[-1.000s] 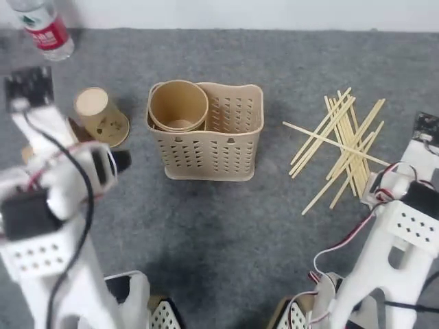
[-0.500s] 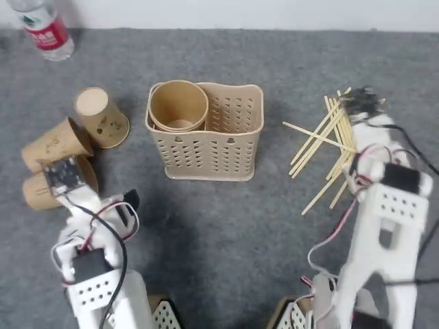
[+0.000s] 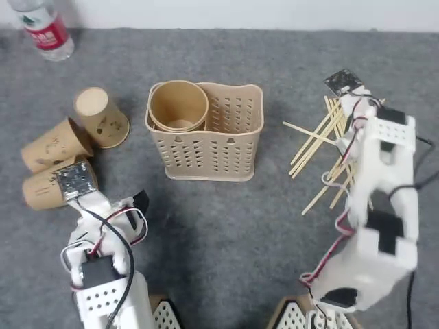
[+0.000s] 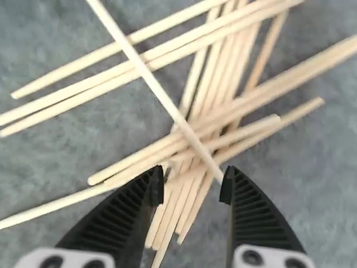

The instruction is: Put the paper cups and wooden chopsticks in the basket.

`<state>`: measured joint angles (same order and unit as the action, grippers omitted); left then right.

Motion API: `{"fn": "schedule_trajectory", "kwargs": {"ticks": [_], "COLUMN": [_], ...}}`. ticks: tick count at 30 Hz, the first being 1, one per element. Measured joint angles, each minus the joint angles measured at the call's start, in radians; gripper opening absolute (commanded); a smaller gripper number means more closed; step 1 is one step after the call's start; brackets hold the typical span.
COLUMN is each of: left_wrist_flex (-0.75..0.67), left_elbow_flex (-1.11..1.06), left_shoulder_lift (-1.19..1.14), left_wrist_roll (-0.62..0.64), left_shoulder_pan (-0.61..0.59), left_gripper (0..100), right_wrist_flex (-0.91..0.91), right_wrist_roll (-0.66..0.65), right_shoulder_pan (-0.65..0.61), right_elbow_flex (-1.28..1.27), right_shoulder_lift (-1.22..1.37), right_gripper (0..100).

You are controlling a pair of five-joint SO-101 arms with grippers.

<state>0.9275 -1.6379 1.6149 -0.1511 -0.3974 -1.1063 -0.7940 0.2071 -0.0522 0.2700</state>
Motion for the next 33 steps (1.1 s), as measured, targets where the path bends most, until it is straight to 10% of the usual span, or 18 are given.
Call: {"fn": "schedule_trajectory", "kwargs": {"ticks": [33], "left_wrist_flex": [0.0], "left_elbow_flex": [-0.009], "left_shoulder_lift": [0.014], "left_wrist_roll": [0.0], "left_shoulder_pan": [-0.003], "left_gripper": [28], "right_wrist_flex": [-0.034], "right_wrist_roll": [-0.061], "right_shoulder_pan": [-0.012], "right_elbow_flex": [0.226], "right_shoulder_lift": [0.276], "right_gripper": [0.7]}}
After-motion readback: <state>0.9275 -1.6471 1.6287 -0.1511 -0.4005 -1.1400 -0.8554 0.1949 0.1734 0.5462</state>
